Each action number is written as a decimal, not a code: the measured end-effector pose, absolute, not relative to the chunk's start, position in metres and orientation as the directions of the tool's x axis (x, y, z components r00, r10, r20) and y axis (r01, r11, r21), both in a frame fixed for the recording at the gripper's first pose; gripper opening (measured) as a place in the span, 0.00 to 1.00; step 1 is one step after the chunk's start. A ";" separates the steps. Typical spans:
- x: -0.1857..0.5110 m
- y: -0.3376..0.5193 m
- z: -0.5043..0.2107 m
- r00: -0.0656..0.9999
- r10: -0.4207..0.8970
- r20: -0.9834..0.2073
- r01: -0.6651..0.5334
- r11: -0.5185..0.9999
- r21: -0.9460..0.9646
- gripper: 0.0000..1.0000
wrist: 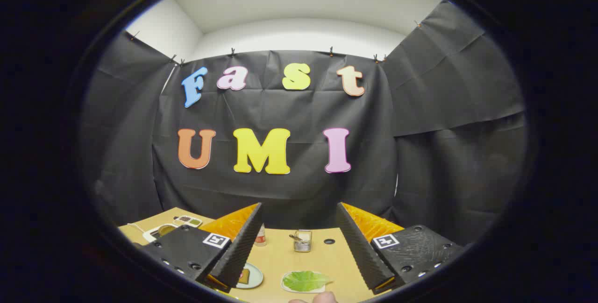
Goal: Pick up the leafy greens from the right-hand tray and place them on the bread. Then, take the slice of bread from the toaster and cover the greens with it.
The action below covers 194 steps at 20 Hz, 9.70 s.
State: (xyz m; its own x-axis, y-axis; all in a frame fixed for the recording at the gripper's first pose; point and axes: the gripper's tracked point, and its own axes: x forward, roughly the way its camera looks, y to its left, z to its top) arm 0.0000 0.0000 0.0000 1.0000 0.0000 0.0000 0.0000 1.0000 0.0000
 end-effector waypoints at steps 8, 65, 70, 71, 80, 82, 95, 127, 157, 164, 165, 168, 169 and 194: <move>0.006 -0.010 -0.008 1.000 -0.003 -0.024 0.003 1.000 0.006 0.95; 0.117 -0.092 -0.391 0.793 0.004 -0.609 0.029 0.999 0.044 0.00; 0.118 -0.072 -0.347 0.814 0.045 -0.579 0.004 0.997 0.083 0.00; 0.119 -0.066 -0.336 0.821 0.050 -0.569 -0.004 0.997 0.081 0.00; 0.108 0.012 -0.274 0.843 0.062 -0.534 -0.023 0.997 0.079 0.00; 0.106 0.043 -0.265 0.847 0.078 -0.526 -0.036 0.995 0.089 0.00; 0.073 0.266 -0.270 0.772 0.325 -0.546 -0.187 0.938 0.293 0.00; 0.095 0.143 -0.288 0.832 0.085 -0.548 -0.082 0.996 0.030 0.96; 0.070 0.422 -0.273 0.799 0.126 -0.588 -0.131 0.991 0.035 0.65; 0.076 0.418 -0.272 0.786 0.113 -0.607 -0.108 0.993 0.046 0.10; 0.073 0.419 -0.268 0.784 0.124 -0.608 -0.114 0.992 0.054 0.10; 0.072 0.419 -0.245 0.795 0.151 -0.588 -0.123 0.989 0.087 0.10; 0.072 0.419 -0.237 0.799 0.161 -0.580 -0.127 0.987 0.099 0.10; 0.076 0.257 -0.285 0.779 0.182 -0.601 -0.063 0.975 0.214 0.10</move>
State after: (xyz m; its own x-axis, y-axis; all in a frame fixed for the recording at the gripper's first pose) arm 0.0764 0.2570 -0.2850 0.7785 0.1820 -0.6007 -0.0630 0.9749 0.2138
